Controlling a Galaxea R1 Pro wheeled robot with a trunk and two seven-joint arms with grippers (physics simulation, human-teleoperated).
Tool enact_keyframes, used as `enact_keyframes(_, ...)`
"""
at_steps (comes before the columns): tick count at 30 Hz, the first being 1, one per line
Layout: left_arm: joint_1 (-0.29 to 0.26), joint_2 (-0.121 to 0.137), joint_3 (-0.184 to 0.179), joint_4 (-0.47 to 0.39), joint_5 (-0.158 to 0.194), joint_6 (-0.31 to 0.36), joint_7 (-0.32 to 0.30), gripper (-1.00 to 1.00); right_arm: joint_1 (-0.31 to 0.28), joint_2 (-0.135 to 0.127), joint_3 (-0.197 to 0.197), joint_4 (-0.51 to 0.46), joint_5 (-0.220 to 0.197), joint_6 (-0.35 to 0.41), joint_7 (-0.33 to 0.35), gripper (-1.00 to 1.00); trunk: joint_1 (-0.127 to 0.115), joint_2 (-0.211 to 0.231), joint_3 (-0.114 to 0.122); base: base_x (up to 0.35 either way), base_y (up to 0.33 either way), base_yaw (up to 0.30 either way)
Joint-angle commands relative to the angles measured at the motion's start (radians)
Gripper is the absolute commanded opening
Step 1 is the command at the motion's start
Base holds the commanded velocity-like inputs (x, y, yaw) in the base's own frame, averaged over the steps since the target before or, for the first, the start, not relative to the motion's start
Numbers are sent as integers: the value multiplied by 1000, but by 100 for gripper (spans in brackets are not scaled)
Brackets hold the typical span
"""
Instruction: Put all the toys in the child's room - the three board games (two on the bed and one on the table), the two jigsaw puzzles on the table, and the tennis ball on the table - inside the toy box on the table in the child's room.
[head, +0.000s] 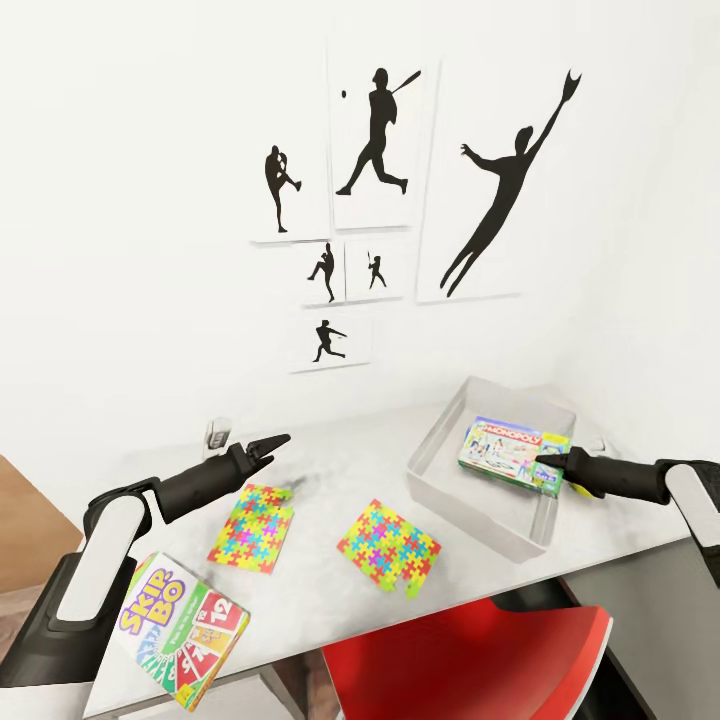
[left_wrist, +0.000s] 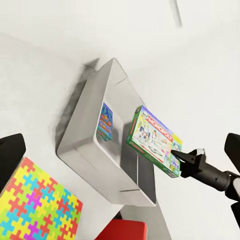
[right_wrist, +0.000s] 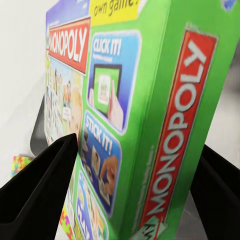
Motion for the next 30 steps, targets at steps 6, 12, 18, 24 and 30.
enact_keyframes(6,-1,0,1,0,-6,4,-7,100,-4,13,1,2,8,4,-30,-100,1,-2,-2,0,0,0)
enact_keyframes(12,-1,0,1,0,-6,4,-8,100,-15,26,1,13,8,4,-65,-100,1,-2,-2,0,0,0)
enact_keyframes(18,-1,0,1,0,-6,4,-8,100,-47,47,2,52,8,4,-93,-100,1,-2,-2,0,0,0)
enact_keyframes(24,-1,0,1,0,-7,4,-7,100,-102,59,2,132,9,4,-114,-100,1,-2,-2,0,0,0)
enact_keyframes(30,-1,0,1,0,-7,4,-7,100,-150,61,2,203,9,4,-142,-100,1,-2,-2,0,0,0)
